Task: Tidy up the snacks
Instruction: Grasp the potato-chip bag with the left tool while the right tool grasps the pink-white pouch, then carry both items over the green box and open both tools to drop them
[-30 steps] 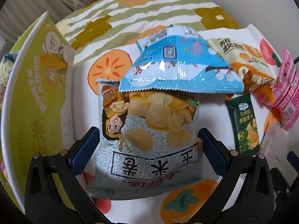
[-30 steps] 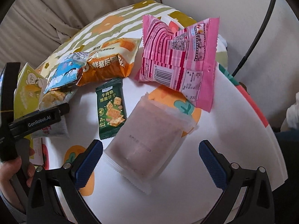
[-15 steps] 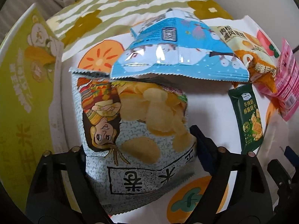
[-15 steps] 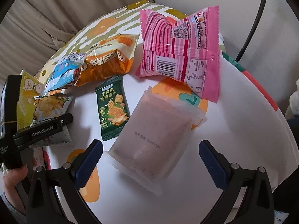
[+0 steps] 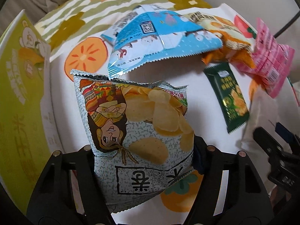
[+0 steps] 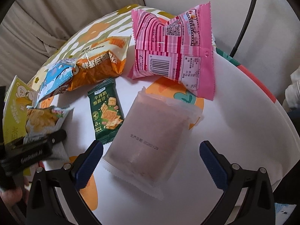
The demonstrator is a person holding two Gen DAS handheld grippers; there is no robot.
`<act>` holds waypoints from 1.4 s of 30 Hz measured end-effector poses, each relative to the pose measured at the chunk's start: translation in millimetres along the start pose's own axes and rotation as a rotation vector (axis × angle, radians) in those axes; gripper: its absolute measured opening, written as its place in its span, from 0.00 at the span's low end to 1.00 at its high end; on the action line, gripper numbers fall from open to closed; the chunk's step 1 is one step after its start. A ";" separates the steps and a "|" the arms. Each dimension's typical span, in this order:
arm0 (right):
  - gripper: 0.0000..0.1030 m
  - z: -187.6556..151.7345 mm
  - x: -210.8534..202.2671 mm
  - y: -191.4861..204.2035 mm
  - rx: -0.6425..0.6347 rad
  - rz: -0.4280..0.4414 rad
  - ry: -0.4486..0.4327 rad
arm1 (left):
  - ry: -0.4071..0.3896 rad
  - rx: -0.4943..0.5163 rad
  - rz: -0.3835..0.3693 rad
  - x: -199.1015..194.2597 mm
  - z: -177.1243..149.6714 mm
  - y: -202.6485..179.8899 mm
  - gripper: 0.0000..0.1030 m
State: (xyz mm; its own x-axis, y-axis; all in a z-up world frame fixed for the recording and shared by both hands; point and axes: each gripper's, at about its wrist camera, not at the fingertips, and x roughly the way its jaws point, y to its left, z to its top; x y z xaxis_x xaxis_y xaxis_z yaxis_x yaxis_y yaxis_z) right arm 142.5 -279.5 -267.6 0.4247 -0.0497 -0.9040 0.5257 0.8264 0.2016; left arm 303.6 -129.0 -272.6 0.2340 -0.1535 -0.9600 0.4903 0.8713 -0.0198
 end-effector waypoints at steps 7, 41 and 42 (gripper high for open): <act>0.96 -2.0 7.7 7.8 0.000 -0.042 -0.012 | -0.005 0.010 -0.037 -7.6 -9.9 -5.8 0.64; 0.59 9.3 -3.6 10.2 -0.265 -0.044 -0.045 | -0.107 -0.139 -0.061 -65.5 -24.5 -12.2 0.64; 0.59 10.2 -8.7 10.6 -0.276 -0.035 -0.053 | -0.124 -0.149 -0.061 -73.2 -25.1 -11.9 0.64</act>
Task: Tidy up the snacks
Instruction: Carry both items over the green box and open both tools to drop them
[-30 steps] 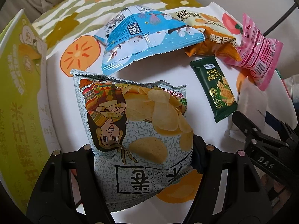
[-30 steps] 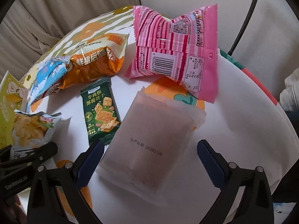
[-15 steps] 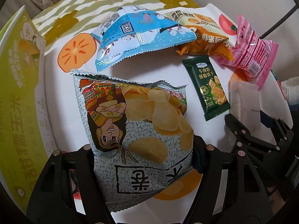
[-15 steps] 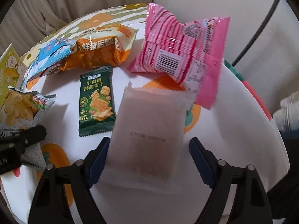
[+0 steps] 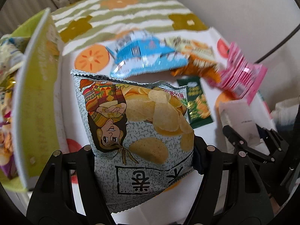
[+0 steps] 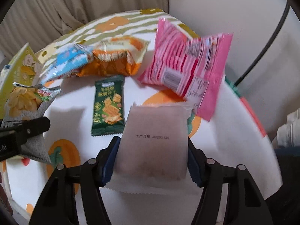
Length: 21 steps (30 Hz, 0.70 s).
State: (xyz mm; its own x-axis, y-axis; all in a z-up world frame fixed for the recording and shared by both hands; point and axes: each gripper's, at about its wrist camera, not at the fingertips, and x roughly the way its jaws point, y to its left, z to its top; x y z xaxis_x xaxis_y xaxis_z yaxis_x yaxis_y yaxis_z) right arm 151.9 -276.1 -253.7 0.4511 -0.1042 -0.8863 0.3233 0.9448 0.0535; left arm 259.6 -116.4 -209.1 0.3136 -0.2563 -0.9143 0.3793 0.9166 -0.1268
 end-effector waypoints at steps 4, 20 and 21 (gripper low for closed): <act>0.58 13.3 -23.0 0.2 -0.036 0.053 -0.040 | -0.080 -0.053 -0.018 -35.6 1.3 2.5 0.64; 0.58 74.3 -126.4 103.1 -0.259 0.381 -0.272 | -0.325 -0.242 0.091 -171.3 18.4 116.5 0.64; 0.58 78.6 -127.6 114.2 -0.265 0.403 -0.275 | -0.324 -0.259 0.108 -174.1 18.7 132.1 0.64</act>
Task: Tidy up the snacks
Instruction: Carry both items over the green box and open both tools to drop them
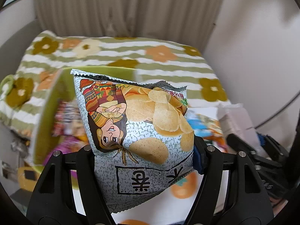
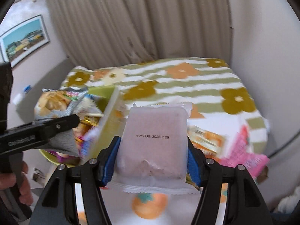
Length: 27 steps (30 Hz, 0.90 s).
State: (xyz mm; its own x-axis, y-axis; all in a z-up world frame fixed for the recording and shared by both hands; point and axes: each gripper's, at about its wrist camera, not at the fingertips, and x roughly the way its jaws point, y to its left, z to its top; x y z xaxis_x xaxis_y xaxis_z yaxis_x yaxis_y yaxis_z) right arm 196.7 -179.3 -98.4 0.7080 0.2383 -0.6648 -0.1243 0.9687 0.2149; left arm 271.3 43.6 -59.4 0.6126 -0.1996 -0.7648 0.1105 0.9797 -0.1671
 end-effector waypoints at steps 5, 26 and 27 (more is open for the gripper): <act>0.58 18.6 21.3 55.7 -0.036 0.093 0.009 | 0.024 -0.085 0.072 7.8 9.5 79.9 0.64; 0.58 22.5 106.2 164.6 -0.026 0.087 0.147 | 0.154 -0.054 -0.006 51.4 -13.4 183.0 0.99; 0.58 21.9 107.6 165.8 -0.027 0.082 0.152 | 0.153 -0.049 -0.005 49.8 -14.2 183.4 0.99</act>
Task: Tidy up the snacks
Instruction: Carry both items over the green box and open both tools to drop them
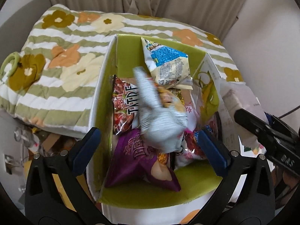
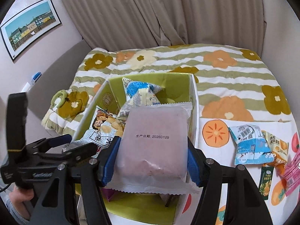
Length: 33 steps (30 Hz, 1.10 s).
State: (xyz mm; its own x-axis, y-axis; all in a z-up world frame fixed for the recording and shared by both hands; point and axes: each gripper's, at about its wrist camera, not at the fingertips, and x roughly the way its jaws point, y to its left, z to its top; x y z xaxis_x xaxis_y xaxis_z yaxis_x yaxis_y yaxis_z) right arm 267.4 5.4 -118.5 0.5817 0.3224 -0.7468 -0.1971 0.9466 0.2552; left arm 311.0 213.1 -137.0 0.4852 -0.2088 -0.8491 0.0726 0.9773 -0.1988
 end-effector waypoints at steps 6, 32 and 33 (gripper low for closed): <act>0.58 3.3 8.7 3.5 -0.018 -0.008 0.020 | -0.003 0.012 0.022 -6.9 -4.2 0.5 0.99; 0.88 23.1 46.0 -0.8 -0.053 0.007 0.101 | -0.005 -0.019 0.055 -8.2 -3.3 6.7 0.99; 0.88 22.0 42.6 -0.2 -0.051 0.006 0.095 | -0.010 -0.018 0.057 -10.4 -3.7 5.4 0.99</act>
State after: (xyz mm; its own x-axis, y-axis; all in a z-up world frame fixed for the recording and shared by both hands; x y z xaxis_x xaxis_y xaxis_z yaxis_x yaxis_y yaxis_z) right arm 309.6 19.0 -136.9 0.5031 0.3249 -0.8008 -0.2420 0.9425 0.2304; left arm 303.1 220.5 -131.0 0.4964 -0.1526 -0.8546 0.0290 0.9868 -0.1594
